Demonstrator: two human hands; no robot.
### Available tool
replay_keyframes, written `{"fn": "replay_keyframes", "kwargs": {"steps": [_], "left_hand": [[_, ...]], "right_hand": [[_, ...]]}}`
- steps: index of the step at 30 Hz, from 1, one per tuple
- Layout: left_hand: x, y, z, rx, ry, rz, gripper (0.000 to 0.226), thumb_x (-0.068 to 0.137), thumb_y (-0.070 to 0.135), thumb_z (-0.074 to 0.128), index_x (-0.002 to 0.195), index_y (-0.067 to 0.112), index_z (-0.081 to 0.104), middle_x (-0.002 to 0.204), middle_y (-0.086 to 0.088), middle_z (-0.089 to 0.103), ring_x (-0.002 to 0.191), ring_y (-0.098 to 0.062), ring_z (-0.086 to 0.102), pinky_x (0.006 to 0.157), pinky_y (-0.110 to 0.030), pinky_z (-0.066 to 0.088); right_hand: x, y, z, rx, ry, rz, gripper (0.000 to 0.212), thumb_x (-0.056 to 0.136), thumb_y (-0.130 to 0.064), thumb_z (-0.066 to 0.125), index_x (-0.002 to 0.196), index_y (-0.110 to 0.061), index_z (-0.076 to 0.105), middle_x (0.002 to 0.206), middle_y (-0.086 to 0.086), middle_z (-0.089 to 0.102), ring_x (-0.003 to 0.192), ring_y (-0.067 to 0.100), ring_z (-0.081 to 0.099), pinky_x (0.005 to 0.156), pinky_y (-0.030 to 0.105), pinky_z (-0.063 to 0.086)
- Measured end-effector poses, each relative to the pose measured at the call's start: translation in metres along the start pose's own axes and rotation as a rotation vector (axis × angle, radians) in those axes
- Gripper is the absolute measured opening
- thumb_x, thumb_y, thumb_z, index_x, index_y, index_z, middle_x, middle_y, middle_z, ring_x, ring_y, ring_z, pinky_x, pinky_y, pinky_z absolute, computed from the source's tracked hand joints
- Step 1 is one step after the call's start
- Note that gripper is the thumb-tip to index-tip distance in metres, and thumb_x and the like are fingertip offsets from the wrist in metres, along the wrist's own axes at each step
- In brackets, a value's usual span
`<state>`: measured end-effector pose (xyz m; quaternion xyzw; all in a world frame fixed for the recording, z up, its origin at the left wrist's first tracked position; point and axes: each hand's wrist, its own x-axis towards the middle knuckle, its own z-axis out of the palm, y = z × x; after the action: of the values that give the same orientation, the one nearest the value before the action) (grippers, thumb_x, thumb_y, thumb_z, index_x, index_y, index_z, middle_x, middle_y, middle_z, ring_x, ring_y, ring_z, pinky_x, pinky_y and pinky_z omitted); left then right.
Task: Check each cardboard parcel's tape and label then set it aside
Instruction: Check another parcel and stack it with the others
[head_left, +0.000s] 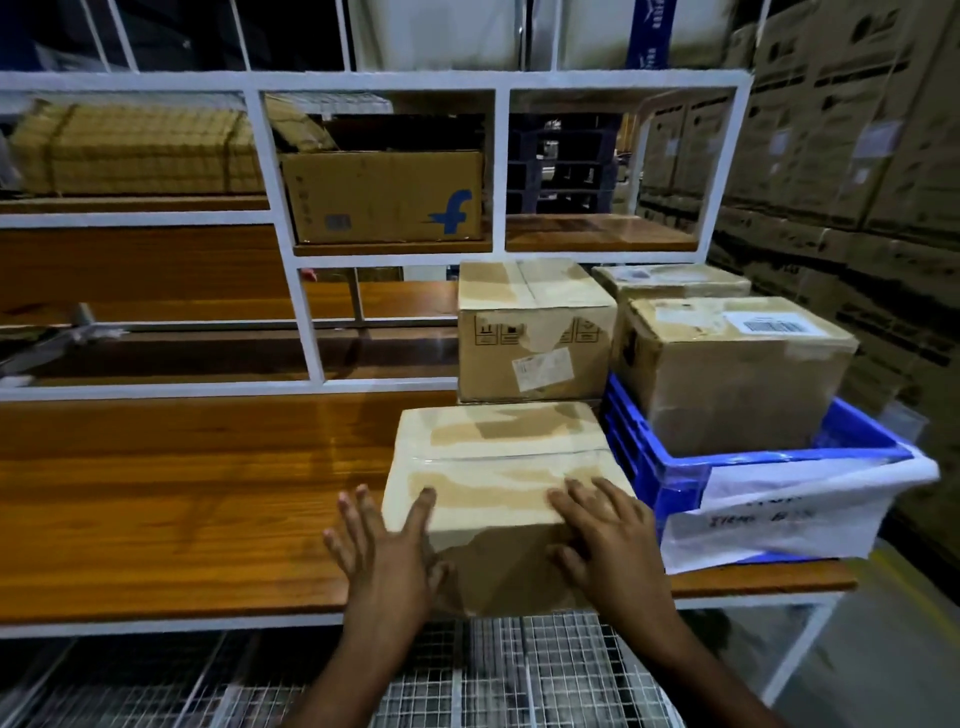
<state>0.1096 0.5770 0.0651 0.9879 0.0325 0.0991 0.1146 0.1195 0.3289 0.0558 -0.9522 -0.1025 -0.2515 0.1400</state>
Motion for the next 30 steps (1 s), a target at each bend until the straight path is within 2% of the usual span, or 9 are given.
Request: {"fn": "replay_keyframes", "kwargs": {"steps": [2, 4, 7, 10, 12, 15, 19, 24, 30], "left_hand": [[0.005, 0.025, 0.001, 0.094, 0.018, 0.081, 0.094, 0.091, 0.038, 0.063, 0.153, 0.04, -0.008, 0.151, -0.022, -0.04, 0.132, -0.043, -0.046, 0.107, -0.065, -0.025], [0.009, 0.055, 0.0, 0.116, -0.028, 0.21, 0.093, 0.091, 0.04, 0.061, 0.154, 0.036, -0.006, 0.157, -0.019, -0.029, 0.139, -0.04, -0.036, 0.106, -0.06, -0.029], [0.017, 0.108, 0.001, 0.119, -0.138, 0.433, 0.091, 0.092, 0.039, 0.058, 0.153, 0.038, -0.01, 0.162, -0.02, -0.007, 0.148, -0.041, -0.011, 0.116, -0.06, -0.011], [0.023, 0.152, 0.008, 0.175, -0.186, 0.644, 0.09, 0.093, 0.043, 0.055, 0.146, 0.053, -0.018, 0.158, -0.032, -0.002, 0.143, -0.056, 0.0, 0.113, -0.067, 0.005], [0.029, 0.172, 0.008, 0.239, -0.205, 0.684, 0.087, 0.094, 0.048, 0.054, 0.143, 0.058, -0.018, 0.157, -0.035, -0.002, 0.138, -0.064, 0.005, 0.108, -0.071, 0.011], [0.035, 0.183, -0.002, 0.291, -0.278, 0.674, 0.076, 0.094, 0.042, 0.058, 0.147, 0.054, 0.005, 0.157, -0.034, 0.003, 0.136, -0.066, 0.013, 0.106, -0.072, 0.02], [0.034, 0.172, -0.024, 0.21, -0.26, 0.686, 0.085, 0.08, 0.035, 0.074, 0.139, 0.049, 0.015, 0.152, -0.031, 0.021, 0.132, -0.062, 0.028, 0.103, -0.067, 0.031], [0.037, 0.133, -0.074, -0.056, -0.063, 0.615, 0.089, 0.079, 0.025, 0.074, 0.137, 0.056, 0.015, 0.149, -0.011, 0.033, 0.125, -0.037, 0.046, 0.096, -0.048, 0.048], [0.042, 0.087, -0.109, -0.502, 0.13, 0.46, 0.088, 0.07, 0.023, 0.087, 0.13, 0.047, 0.026, 0.136, 0.002, 0.054, 0.109, -0.007, 0.058, 0.076, -0.024, 0.059]], "right_hand": [[-0.013, 0.013, 0.001, 0.087, 0.101, 0.128, 0.071, 0.066, -0.032, 0.089, 0.131, -0.025, 0.061, 0.147, -0.001, 0.05, 0.136, 0.028, 0.043, 0.105, 0.047, 0.042], [-0.024, 0.025, 0.005, 0.153, 0.184, 0.22, 0.073, 0.067, -0.024, 0.09, 0.134, -0.018, 0.06, 0.15, 0.003, 0.047, 0.136, 0.029, 0.042, 0.108, 0.046, 0.041], [-0.032, 0.034, 0.008, 0.35, 0.221, 0.454, 0.08, 0.068, -0.02, 0.09, 0.139, -0.012, 0.054, 0.138, 0.007, 0.059, 0.123, 0.026, 0.057, 0.096, 0.034, 0.047], [-0.04, 0.035, 0.011, 0.506, 0.15, 0.609, 0.058, 0.075, -0.023, 0.084, 0.128, -0.021, 0.059, 0.113, 0.001, 0.072, 0.104, 0.025, 0.067, 0.075, 0.024, 0.043], [-0.044, 0.036, 0.013, 0.55, 0.159, 0.631, 0.045, 0.083, -0.027, 0.076, 0.125, -0.023, 0.062, 0.109, -0.001, 0.074, 0.104, 0.023, 0.067, 0.076, 0.026, 0.045], [-0.045, 0.038, 0.014, 0.626, 0.169, 0.659, 0.036, 0.087, -0.028, 0.072, 0.122, -0.026, 0.065, 0.106, -0.008, 0.074, 0.105, 0.014, 0.068, 0.081, 0.025, 0.05], [-0.052, 0.038, 0.019, 0.724, 0.096, 0.611, 0.061, 0.075, -0.032, 0.083, 0.124, -0.054, 0.055, 0.114, -0.022, 0.069, 0.109, -0.001, 0.063, 0.09, 0.029, 0.054], [-0.033, 0.01, 0.004, 0.625, 0.224, 0.415, 0.09, 0.069, -0.058, 0.08, 0.147, -0.04, 0.039, 0.148, -0.017, 0.046, 0.137, 0.005, 0.042, 0.105, 0.029, 0.043], [0.036, -0.024, -0.056, 0.42, 0.321, 0.187, 0.079, 0.068, -0.033, 0.089, 0.137, -0.04, 0.053, 0.145, -0.005, 0.052, 0.13, 0.019, 0.049, 0.104, 0.034, 0.044]]}}
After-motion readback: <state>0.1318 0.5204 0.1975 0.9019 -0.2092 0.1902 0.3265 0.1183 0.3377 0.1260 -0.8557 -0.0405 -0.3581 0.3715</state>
